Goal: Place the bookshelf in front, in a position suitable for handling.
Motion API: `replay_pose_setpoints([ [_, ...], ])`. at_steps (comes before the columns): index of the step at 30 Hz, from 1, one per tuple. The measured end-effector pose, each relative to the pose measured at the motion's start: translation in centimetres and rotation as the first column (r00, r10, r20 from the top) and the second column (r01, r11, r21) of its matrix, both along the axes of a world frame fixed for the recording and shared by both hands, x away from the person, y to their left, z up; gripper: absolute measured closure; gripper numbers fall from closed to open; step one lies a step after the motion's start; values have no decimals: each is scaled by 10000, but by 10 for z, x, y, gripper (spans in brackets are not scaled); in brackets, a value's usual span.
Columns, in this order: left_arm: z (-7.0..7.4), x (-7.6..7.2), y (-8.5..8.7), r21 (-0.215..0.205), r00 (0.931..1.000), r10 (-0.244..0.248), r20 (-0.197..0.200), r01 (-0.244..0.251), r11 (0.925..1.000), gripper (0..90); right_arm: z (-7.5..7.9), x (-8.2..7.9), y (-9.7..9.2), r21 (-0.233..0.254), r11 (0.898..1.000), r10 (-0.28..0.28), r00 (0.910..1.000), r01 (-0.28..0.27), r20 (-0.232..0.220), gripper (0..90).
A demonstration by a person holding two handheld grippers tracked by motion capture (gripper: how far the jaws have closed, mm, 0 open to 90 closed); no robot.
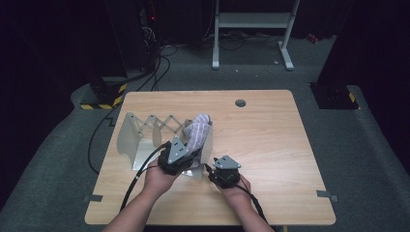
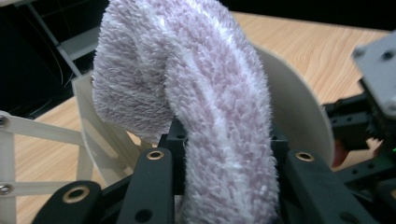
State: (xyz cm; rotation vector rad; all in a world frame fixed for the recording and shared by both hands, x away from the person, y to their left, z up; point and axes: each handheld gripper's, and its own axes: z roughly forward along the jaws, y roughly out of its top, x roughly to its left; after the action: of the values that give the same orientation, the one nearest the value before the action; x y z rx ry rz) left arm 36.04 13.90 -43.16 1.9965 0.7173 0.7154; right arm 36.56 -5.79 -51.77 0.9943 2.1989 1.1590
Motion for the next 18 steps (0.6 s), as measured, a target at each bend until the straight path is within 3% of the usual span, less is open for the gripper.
replay_pose_setpoints([
  [1,-10,0,-1,233,9999,-59,-120,62,9997,660,0,0,0,10,10000,12,10000,-12,-11,573],
  [4,-19,0,-2,340,9994,-76,-327,87,9994,663,0,0,0,8,10000,23,10000,-23,-14,573],
  [5,-30,-1,-3,532,9982,-95,-591,126,9985,663,0,0,0,8,10000,29,10000,-29,-14,574],
  [10,-57,1,-4,933,9915,-154,-1290,276,9953,664,0,0,0,-1,10000,24,10000,-24,-10,573],
  [12,-60,2,-4,1030,9902,-167,-1384,312,9942,664,0,-1,0,0,10000,21,10000,-21,-25,573],
  [14,-72,4,-4,1304,9837,-166,-1788,404,9906,664,0,-1,0,0,10000,27,10000,-27,-26,573],
  [18,-76,5,-2,1347,9819,-166,-1887,426,9900,665,-1,-1,0,-23,10000,52,10000,-52,-10,572],
])
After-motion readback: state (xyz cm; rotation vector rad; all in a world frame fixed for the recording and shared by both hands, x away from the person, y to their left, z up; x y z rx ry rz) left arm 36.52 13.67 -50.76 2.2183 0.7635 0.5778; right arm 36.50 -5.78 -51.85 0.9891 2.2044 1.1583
